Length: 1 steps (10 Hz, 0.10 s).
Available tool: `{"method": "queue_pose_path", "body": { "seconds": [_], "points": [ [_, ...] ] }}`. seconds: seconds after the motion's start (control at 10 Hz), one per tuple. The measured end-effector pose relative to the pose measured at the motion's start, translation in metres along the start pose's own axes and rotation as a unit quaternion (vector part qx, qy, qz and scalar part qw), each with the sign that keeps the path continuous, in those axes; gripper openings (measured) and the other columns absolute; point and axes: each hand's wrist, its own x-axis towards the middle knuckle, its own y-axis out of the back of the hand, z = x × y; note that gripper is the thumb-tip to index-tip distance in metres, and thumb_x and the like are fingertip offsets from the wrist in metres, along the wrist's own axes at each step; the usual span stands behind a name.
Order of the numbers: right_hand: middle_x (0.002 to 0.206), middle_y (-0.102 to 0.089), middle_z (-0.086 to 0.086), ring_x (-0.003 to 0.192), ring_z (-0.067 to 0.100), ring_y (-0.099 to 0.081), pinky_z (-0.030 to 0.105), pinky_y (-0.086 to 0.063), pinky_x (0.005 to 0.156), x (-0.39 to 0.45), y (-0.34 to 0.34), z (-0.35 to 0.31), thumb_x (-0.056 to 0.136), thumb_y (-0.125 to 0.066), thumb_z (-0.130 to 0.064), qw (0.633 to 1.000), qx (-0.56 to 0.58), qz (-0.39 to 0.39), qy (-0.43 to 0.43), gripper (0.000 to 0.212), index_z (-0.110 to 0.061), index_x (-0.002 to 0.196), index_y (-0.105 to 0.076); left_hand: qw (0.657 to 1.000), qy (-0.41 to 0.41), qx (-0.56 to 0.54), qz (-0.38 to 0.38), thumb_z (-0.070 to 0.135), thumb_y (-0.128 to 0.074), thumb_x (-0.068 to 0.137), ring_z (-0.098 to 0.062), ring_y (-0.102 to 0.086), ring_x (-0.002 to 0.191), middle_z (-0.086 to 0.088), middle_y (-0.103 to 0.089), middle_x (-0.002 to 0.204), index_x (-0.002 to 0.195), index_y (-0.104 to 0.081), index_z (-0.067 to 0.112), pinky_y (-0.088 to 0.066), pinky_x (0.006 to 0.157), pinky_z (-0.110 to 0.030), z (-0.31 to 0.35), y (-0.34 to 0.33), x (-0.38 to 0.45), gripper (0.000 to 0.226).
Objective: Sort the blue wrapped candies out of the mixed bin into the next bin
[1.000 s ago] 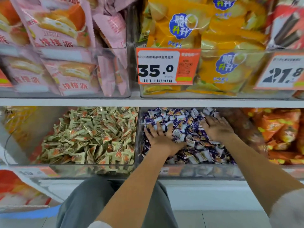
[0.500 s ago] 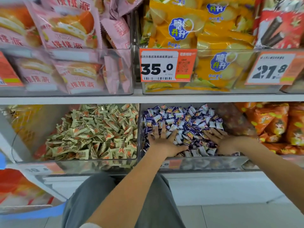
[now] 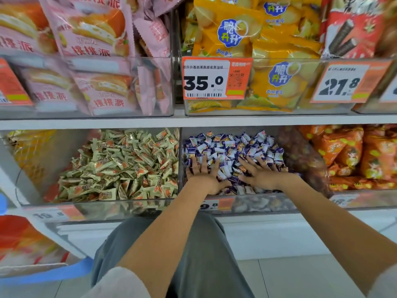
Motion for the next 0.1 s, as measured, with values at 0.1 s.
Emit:
{"method": "queue_pose_path", "body": {
  "seconds": [0.1],
  "points": [
    [0.156, -0.011, -0.013, 0.146, 0.022, 0.000, 0.050, -0.003, 0.115, -0.0312, 0.0013, -0.0019, 0.088, -0.021, -0.065, 0.984, 0.079, 0.148, 0.054, 0.056, -0.054, 0.141, -0.007, 0.988, -0.101, -0.039, 0.112, 0.051, -0.023, 0.098, -0.030, 0.033, 0.136, -0.001, 0.032, 0.151, 0.145, 0.021, 0.031, 0.009, 0.116, -0.049, -0.0118, -0.0024, -0.0399, 0.068]
  ]
}}
